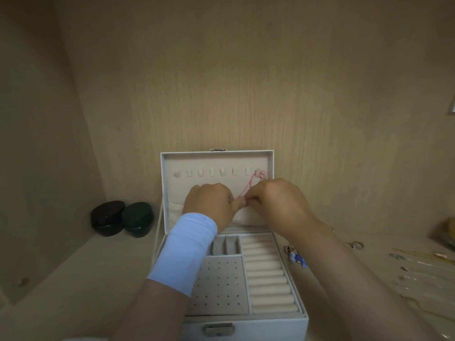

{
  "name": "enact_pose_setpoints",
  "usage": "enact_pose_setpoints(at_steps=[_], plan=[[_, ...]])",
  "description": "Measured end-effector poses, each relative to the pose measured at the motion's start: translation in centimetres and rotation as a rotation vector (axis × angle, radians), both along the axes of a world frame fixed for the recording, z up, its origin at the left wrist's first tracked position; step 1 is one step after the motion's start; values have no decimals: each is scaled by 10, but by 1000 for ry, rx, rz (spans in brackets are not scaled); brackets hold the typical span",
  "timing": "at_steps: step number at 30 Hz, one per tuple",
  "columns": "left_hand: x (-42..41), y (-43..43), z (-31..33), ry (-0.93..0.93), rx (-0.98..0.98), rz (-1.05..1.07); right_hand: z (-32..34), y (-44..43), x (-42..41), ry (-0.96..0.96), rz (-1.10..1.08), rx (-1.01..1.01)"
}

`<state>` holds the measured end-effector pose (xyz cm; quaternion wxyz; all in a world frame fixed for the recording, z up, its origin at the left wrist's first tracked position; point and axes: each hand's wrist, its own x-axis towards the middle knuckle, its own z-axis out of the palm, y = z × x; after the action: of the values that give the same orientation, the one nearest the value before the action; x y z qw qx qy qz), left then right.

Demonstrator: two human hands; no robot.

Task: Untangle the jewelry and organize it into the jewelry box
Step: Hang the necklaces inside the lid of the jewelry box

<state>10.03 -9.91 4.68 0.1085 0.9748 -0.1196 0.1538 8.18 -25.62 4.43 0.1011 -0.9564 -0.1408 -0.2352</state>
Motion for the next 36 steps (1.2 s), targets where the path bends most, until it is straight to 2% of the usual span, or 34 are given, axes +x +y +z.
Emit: enact_pose_setpoints(at_steps=[2,4,9,11,15,18,21,24,28,30,33,35,36], plan=[[3,9,7,146,-147,-34,-3,1,1,-3,23,-34],[4,15,11,194,-204,-50,-7,4,0,60,27,-82],[-1,6,10,43,-184,-155,-11,6,-1,116,-19,-176],[-2,0,6,49,-181,-179,-3,4,-3,130,13,-102],[-4,-10,-5,107,-184,-217,30,-16,-14,125,47,245],[-7,-21,-10,142,-270,-282,43,-32,-23,117,-43,247],[-7,-25,-14,157,-405,-271,41,-32,-25,214,-12,232],[-4,-18,-7,190,-547,-223,30,-27,-17,250,-30,84],[-6,-2,12,23,-298,-159,12,-15,-9,241,-8,-64],[-10,-1,16,35,-200,-144,10,-12,-10,257,26,-89],[-14,-9,11,110,-105,-205,23,-18,-19,271,96,71],[-15,-17,2,117,4,-230,33,-28,-19,138,48,147],[-15,-20,-2,87,67,-230,35,-34,-17,54,-10,124]])
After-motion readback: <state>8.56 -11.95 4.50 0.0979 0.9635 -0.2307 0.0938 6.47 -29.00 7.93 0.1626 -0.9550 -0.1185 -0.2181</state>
